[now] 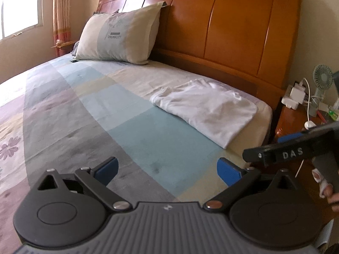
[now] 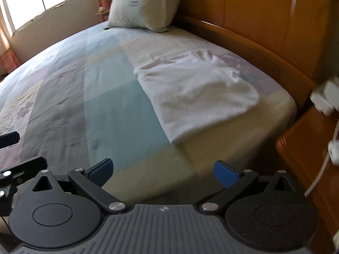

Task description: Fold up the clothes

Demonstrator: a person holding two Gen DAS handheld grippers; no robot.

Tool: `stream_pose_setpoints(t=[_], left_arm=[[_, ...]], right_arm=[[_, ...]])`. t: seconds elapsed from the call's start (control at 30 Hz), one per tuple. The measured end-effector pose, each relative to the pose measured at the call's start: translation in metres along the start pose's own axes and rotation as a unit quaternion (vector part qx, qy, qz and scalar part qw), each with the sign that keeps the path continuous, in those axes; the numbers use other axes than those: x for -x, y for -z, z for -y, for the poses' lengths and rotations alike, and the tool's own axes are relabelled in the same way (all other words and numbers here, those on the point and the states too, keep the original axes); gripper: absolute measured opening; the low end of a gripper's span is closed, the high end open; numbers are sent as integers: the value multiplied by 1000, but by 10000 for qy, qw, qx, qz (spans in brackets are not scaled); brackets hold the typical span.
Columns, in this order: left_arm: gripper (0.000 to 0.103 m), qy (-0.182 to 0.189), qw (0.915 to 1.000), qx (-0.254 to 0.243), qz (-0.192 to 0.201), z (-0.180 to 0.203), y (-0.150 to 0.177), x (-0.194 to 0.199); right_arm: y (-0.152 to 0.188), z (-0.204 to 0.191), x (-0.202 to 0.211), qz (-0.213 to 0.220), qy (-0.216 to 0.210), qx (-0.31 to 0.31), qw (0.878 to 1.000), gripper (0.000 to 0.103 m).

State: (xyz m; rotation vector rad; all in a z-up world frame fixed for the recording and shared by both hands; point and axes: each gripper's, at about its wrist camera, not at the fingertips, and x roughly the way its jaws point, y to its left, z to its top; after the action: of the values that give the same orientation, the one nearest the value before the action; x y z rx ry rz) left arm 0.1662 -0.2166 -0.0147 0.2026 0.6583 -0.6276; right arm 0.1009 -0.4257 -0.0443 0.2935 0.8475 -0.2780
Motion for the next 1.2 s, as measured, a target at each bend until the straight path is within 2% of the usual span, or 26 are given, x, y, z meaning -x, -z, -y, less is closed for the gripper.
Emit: stream_pose_setpoints(t=[0.13, 0.4, 1.2], left_arm=[[99, 13, 9999, 70, -134, 6, 2, 1], [99, 31, 9994, 115, -335, 18, 8, 4], [99, 41, 9991, 222, -364, 21, 5, 10]], right_arm=[[16, 1, 13, -44, 28, -176, 9998, 103], [33, 0, 36, 26, -61, -93, 9999, 103], [28, -2, 35, 23, -123, -33, 9999, 103]])
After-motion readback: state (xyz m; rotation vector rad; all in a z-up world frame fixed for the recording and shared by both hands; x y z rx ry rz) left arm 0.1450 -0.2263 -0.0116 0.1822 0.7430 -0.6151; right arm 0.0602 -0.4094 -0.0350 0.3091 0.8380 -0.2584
